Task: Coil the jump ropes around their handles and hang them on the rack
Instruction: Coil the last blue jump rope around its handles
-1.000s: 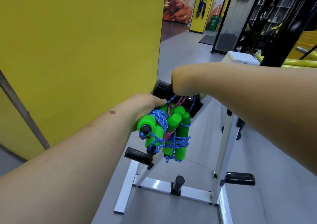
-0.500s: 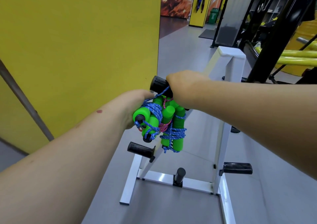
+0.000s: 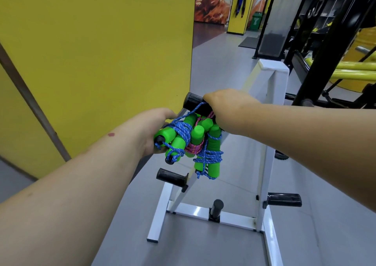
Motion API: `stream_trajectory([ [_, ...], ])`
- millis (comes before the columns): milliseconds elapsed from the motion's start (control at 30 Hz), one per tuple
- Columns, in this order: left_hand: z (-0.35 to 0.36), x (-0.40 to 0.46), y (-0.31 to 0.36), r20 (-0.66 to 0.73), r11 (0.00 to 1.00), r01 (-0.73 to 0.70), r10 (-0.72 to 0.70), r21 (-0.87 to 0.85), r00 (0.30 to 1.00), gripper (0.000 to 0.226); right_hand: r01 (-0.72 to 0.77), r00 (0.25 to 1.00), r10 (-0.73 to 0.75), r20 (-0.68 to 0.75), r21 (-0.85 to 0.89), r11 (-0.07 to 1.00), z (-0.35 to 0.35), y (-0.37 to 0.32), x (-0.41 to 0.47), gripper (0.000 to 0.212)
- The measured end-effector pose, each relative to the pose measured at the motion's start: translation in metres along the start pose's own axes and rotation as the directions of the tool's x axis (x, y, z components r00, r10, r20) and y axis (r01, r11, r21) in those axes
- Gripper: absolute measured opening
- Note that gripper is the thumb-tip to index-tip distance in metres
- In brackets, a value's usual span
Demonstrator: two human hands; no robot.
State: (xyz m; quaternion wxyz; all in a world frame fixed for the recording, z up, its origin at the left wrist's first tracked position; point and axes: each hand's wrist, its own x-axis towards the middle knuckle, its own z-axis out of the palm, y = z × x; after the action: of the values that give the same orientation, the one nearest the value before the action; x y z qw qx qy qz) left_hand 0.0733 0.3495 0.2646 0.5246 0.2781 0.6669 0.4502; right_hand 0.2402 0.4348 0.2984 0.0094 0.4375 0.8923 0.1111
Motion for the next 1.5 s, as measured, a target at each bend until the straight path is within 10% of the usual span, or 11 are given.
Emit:
stream_trajectory([
  [1500, -0.001, 0.008, -0.017, -0.076, 0.913, -0.269, 0.305, 0.306, 0.949, 0.031, -0.043, 0.998, 0.037, 0.045, 0.132, 0.99, -0.002, -0.021, -0.018, 0.034],
])
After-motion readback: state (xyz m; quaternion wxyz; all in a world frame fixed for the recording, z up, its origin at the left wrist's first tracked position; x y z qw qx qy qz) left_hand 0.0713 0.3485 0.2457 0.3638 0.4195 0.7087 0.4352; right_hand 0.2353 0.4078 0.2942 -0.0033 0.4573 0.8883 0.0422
